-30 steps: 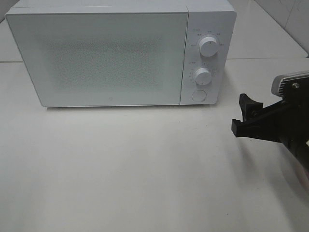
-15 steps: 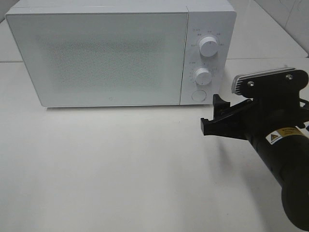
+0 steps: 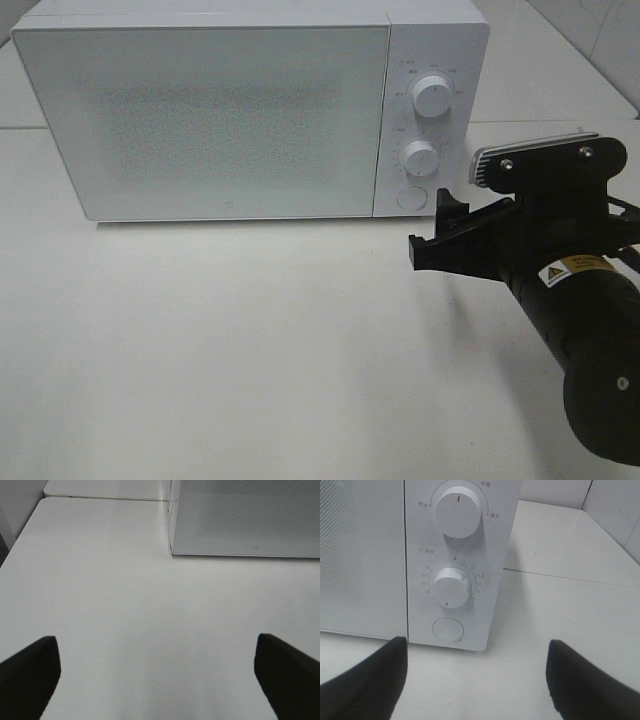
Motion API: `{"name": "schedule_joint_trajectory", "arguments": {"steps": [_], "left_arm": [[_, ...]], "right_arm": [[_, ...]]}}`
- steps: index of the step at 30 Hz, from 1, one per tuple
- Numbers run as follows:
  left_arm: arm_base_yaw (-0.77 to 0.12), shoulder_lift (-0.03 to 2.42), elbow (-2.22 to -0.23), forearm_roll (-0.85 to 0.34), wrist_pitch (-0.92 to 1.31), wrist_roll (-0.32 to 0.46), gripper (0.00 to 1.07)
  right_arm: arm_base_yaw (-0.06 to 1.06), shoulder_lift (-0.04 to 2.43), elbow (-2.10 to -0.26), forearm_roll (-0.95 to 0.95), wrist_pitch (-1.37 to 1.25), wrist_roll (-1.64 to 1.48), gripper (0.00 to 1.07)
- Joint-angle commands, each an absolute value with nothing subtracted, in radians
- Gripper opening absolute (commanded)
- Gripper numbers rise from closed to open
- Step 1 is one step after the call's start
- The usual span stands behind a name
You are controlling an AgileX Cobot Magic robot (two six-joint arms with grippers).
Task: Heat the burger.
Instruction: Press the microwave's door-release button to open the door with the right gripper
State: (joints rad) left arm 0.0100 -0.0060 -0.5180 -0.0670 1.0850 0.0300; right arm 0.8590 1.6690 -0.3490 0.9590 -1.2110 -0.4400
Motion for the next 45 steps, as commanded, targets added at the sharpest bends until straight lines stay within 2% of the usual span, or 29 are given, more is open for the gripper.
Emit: {"name": "schedule_joint_trajectory", "arguments": {"steps": [1, 12, 33, 38, 40, 42, 43, 44, 45], "left_arm": [[0.005, -0.023, -0.517, -0.068, 1.070, 0.028, 0.98], [0.005, -0.023, -0.517, -0.068, 1.070, 0.028, 0.98], [0.005, -0.023, -0.517, -0.068, 1.070, 0.028, 0.98], [0.005, -0.023, -0.517, -0.068, 1.070, 0.028, 0.98], [0.005, -0.023, -0.517, -0.068, 1.070, 0.028, 0.98], [0.005, -0.023, -0.517, -0.068, 1.070, 0.028, 0.98], [0.005, -0.023, -0.517, -0.068, 1.070, 0.028, 0.98], [0.005, -0.023, -0.517, -0.068, 1.070, 0.028, 0.98], [0.005, -0.023, -0.517, -0.068, 1.070, 0.028, 0.98]], "right_arm": [[0.864, 1.672, -0.382, 0.976, -1.299, -0.458, 0.75], [0.864, 1.802, -0.431, 0.976, -1.320, -0.405, 0.75], [0.814, 1.807, -0.466, 0.898, -1.311, -0.289, 0.74], [0.814, 1.807, -0.466, 0.894, -1.307, -0.062, 0.65], [0.816, 1.807, -0.466, 0.879, -1.283, 0.139, 0.56], [0.816, 1.807, -0.466, 0.877, -1.277, 0.191, 0.53], [0.816, 1.807, -0.466, 0.877, -1.266, 0.313, 0.44], [0.816, 1.807, -0.466, 0.877, -1.266, 0.313, 0.44], [0.816, 1.807, -0.466, 0.877, -1.262, 0.361, 0.39]]}}
